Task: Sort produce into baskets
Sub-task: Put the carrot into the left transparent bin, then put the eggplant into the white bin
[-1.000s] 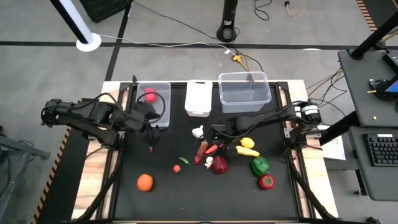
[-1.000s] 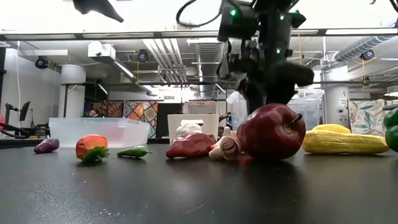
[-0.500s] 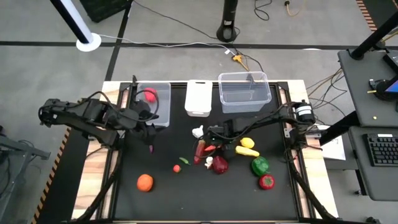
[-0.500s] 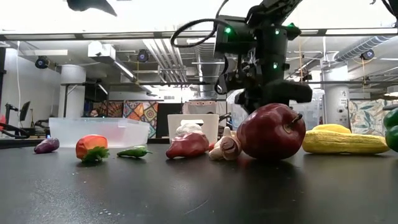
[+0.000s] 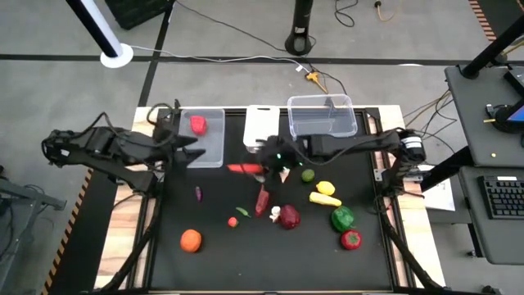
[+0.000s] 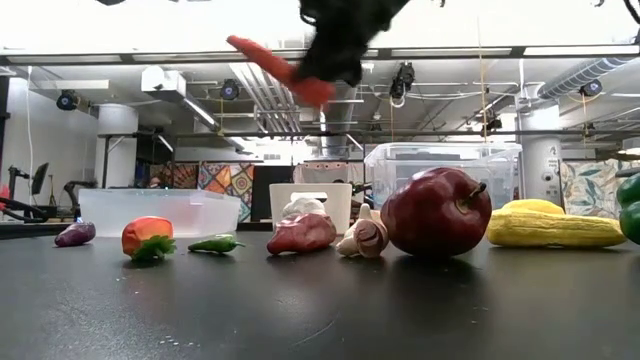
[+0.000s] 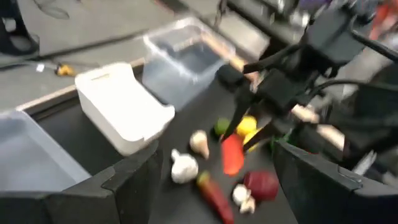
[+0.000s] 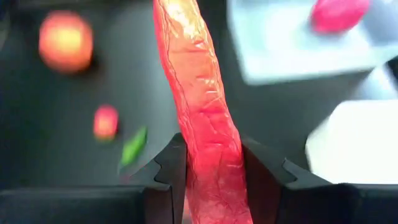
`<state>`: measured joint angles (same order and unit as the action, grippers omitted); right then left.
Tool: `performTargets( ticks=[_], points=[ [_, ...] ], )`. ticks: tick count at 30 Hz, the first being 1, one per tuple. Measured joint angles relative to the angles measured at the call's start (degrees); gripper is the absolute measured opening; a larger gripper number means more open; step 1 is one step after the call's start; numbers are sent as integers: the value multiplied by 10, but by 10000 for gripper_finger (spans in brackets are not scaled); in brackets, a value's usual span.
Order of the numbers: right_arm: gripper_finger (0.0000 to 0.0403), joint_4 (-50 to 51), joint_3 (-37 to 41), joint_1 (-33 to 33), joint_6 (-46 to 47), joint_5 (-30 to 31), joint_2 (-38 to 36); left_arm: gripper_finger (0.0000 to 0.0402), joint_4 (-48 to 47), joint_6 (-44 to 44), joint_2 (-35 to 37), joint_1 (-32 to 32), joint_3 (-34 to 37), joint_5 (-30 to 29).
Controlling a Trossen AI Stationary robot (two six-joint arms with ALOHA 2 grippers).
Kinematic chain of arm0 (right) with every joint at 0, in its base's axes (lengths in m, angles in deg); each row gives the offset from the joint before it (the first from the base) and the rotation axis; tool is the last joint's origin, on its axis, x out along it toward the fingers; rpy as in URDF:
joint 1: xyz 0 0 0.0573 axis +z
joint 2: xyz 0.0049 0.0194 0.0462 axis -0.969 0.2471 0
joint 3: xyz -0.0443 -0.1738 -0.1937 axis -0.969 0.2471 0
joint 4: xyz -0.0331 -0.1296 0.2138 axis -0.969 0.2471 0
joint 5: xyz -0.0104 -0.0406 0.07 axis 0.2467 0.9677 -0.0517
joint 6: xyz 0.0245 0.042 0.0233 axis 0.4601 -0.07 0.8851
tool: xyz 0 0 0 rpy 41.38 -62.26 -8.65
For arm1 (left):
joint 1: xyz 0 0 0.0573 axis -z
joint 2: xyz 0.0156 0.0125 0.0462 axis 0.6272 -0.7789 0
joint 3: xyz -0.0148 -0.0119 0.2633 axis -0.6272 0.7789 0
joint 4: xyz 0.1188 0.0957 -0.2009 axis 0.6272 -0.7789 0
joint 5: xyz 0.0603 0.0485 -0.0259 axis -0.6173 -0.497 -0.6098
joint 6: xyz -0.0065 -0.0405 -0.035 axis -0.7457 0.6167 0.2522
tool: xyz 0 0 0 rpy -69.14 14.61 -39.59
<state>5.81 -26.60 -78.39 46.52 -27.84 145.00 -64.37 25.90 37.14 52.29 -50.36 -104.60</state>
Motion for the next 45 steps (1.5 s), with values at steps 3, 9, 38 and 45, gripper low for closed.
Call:
performTargets(
  ticks=[3,9,38,45],
  points=[
    [111,-88,-16,-25,45,1,26,283,27,0,15,0,0,-23],
    [111,-266,-41,-65,106,1,95,283,77,-3,43,0,0,-52],
    [167,-216,-326,-76,157,-13,392,283,72,19,90,0,0,-12],
    [233,-184,-327,-83,155,-15,392,283,21,82,74,0,0,16]
  ],
)
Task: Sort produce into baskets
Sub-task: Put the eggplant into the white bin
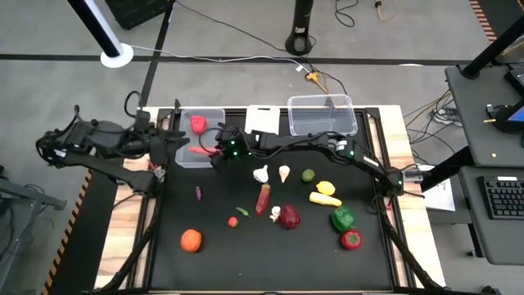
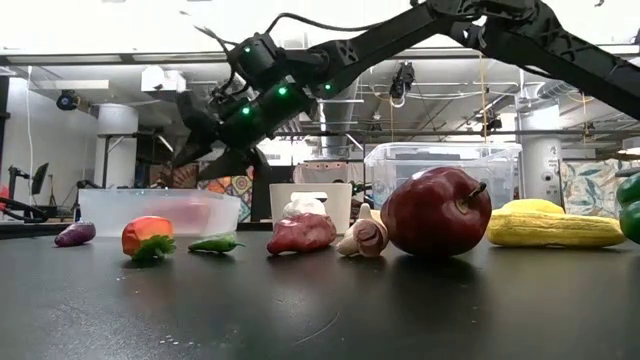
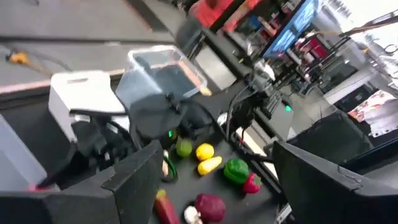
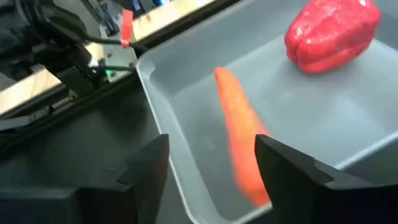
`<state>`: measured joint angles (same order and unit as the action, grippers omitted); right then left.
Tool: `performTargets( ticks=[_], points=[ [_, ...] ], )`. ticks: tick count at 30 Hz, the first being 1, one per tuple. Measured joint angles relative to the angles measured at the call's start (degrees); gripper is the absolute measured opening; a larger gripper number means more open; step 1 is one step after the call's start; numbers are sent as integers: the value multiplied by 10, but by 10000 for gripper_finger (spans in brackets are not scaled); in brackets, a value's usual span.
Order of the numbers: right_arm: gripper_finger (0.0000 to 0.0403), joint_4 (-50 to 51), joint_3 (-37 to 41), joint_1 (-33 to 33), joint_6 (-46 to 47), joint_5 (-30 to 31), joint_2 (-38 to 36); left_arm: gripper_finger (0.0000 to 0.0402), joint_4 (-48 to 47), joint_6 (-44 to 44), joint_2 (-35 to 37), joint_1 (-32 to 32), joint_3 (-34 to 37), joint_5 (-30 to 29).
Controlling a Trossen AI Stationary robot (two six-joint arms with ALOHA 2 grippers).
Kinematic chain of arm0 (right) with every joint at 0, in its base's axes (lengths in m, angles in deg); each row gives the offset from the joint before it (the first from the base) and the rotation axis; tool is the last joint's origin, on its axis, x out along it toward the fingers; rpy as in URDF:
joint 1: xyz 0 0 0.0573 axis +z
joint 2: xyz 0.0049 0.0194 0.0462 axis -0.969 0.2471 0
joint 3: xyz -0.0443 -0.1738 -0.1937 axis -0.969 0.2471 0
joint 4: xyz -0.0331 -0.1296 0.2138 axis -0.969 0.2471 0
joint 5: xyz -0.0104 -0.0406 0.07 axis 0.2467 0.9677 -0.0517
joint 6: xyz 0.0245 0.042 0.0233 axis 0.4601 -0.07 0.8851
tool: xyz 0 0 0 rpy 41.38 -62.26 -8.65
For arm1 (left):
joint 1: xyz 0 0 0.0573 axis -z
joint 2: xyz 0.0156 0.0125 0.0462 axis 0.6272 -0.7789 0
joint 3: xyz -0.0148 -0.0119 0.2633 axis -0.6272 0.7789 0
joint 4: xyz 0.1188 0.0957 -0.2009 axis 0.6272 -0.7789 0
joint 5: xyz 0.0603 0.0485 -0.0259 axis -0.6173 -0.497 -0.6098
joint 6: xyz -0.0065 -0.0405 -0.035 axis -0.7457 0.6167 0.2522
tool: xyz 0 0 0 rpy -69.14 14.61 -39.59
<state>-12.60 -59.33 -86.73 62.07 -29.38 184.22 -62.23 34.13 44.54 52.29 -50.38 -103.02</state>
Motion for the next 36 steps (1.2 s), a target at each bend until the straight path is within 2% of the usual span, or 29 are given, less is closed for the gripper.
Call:
performTargets(
  ticks=[3,7,11,15,19,22,27,29,33,36],
  points=[
    [253,35,-2,-3,-21,-2,-11,283,-36,57,-15,0,0,35],
    [268,112,-2,-6,-79,-2,-60,283,-128,155,-60,2,0,91],
    [266,253,0,-7,-162,-1,-129,283,-222,249,-122,14,0,139],
    [259,351,29,-8,-196,-2,-203,283,-269,329,-182,35,6,167],
    [261,374,83,-9,-199,-2,-290,283,-252,393,-234,43,44,192],
    [266,372,136,-9,-193,-2,-356,283,-224,429,-267,43,100,217],
    [272,355,229,-9,-170,-2,-458,283,-107,463,-289,43,214,247],
    [271,345,263,-9,-161,-2,-493,281,-64,477,-295,40,253,248],
    [267,321,324,-9,-135,-1,-548,269,-44,503,-309,40,301,246],
    [265,311,357,-9,-123,-1,-577,256,-39,503,-317,40,313,212]
  ],
)
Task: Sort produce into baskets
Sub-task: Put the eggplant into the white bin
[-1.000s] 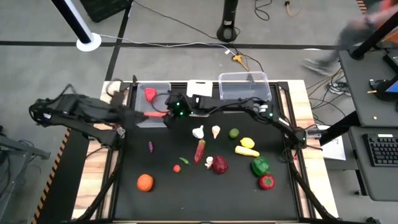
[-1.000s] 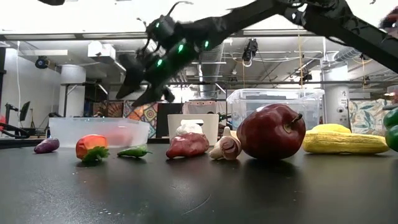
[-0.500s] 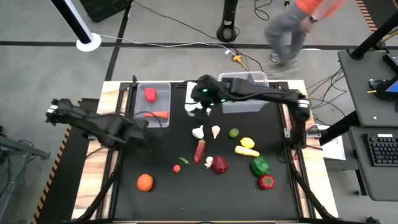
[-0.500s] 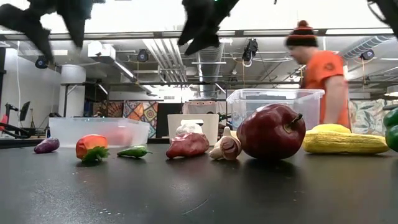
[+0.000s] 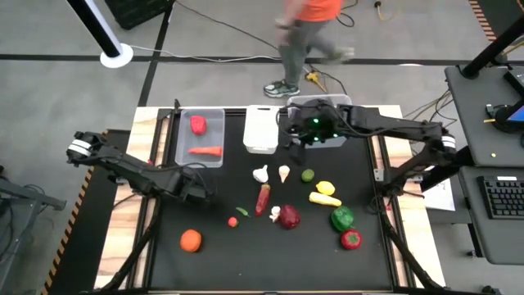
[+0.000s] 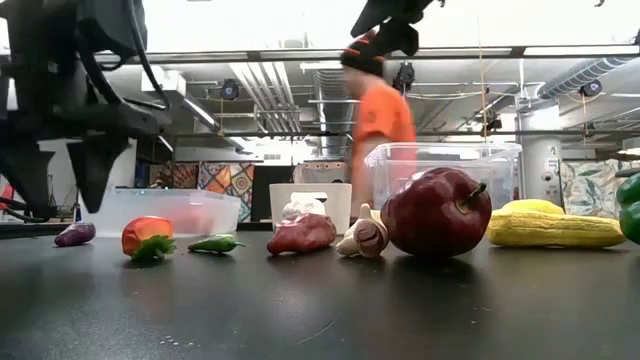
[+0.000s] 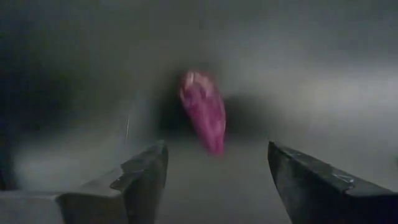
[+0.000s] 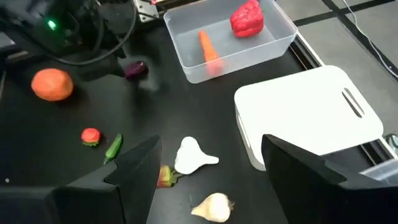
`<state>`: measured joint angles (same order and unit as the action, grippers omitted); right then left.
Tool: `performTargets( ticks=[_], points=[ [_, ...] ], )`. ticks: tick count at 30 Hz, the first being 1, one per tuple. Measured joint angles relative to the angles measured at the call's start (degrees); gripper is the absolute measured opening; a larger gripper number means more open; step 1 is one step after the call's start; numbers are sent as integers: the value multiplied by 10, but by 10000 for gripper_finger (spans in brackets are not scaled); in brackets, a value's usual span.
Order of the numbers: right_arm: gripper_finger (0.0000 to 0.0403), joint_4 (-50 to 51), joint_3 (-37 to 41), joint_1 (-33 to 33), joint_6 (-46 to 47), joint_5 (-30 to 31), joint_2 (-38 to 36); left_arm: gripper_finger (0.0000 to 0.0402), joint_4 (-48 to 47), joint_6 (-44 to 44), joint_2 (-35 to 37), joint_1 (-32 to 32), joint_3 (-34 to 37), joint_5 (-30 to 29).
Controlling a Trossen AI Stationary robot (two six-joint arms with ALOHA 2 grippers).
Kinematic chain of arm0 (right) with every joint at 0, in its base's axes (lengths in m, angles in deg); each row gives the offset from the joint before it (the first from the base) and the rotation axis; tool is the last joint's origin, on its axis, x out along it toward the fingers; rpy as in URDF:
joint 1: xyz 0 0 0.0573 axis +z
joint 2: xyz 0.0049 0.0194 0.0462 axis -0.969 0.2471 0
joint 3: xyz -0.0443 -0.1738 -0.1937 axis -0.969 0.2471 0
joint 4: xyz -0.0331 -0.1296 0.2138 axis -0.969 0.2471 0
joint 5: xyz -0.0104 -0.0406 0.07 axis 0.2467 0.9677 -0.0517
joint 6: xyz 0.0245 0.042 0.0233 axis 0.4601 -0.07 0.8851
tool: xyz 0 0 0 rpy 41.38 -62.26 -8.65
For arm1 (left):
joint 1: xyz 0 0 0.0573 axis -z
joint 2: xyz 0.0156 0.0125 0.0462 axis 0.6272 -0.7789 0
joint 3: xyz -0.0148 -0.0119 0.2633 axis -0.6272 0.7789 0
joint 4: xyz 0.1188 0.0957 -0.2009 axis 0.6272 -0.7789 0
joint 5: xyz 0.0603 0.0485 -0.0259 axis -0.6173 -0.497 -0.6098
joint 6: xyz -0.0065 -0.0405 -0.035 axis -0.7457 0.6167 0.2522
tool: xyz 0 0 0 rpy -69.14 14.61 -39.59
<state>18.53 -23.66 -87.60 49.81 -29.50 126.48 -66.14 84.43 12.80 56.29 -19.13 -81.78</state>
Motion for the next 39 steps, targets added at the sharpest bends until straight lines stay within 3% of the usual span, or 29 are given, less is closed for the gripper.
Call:
performTargets(
  ticks=[3,12,21,26,29,33,39],
  points=[
    [265,-3,21,0,6,2,-19,242,4,1,-8,-2,5,-28],
    [262,-2,36,0,3,2,-31,207,59,14,-39,-4,38,-27],
    [265,-1,36,0,-8,0,-31,91,76,17,-68,-4,35,-24],
    [262,8,36,0,-10,0,-32,38,79,7,-58,-2,-7,-21],
    [257,18,36,0,-7,0,-39,32,80,-45,-48,-2,-69,-22],
    [256,27,36,0,15,-1,-57,36,83,-198,-44,-24,-166,-24],
    [264,53,36,0,77,-27,-84,36,95,-432,-62,-154,-270,-39]
  ],
)
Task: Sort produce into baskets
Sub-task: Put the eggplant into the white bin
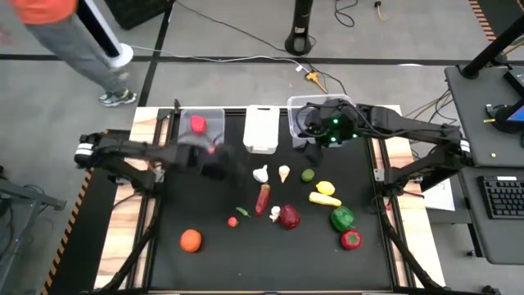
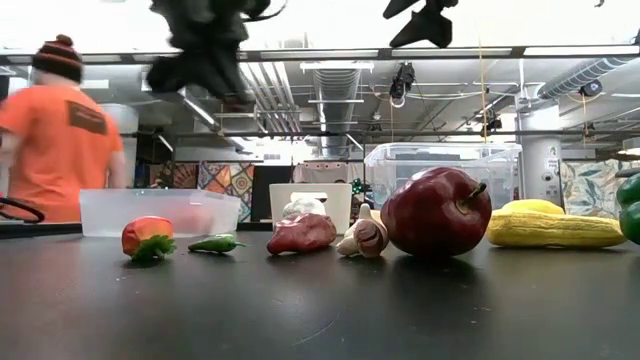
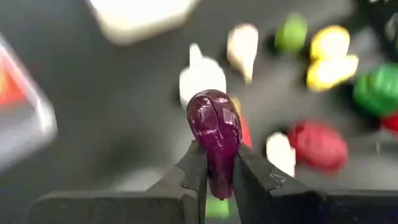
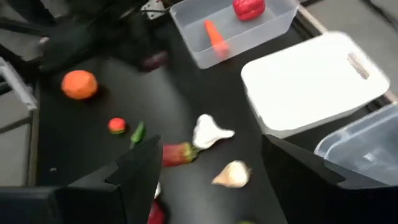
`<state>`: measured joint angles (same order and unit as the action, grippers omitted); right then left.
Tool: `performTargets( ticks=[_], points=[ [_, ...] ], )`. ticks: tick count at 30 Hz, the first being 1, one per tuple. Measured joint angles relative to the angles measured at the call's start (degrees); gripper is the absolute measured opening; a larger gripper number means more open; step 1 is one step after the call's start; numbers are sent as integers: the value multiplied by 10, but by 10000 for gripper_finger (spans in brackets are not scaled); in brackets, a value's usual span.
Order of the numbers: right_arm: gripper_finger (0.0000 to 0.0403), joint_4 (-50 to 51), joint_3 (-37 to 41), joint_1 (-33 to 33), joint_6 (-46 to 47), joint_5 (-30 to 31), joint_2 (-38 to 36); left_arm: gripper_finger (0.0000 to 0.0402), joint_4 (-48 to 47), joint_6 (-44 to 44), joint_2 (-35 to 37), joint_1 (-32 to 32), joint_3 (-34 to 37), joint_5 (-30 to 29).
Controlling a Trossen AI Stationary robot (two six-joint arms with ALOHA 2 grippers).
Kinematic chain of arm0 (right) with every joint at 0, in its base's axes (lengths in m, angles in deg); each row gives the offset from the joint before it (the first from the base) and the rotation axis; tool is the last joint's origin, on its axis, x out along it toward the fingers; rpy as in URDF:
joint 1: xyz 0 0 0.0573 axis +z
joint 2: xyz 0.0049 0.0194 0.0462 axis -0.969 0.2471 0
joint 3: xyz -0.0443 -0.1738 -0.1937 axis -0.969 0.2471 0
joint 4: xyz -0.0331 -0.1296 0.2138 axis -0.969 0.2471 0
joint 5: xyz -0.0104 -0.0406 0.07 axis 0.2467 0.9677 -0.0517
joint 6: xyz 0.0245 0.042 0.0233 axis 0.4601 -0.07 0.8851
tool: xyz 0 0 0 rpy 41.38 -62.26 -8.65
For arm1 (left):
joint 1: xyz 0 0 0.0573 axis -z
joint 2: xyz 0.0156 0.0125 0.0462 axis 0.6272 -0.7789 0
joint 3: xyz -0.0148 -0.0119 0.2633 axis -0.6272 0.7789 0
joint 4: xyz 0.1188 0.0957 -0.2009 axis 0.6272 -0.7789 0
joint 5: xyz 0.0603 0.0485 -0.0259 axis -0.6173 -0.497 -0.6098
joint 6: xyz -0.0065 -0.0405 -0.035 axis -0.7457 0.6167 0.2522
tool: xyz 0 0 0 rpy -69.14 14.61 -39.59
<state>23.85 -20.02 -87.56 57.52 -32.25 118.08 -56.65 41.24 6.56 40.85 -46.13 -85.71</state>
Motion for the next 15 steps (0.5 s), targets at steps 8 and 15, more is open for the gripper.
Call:
performTargets(
  ticks=[8,15],
  points=[
    [259,19,0,11,48,-3,-14,37,85,-269,-99,-245,-111,110],
    [259,19,0,13,76,12,-14,37,48,-371,-243,-326,-207,198]
  ],
)
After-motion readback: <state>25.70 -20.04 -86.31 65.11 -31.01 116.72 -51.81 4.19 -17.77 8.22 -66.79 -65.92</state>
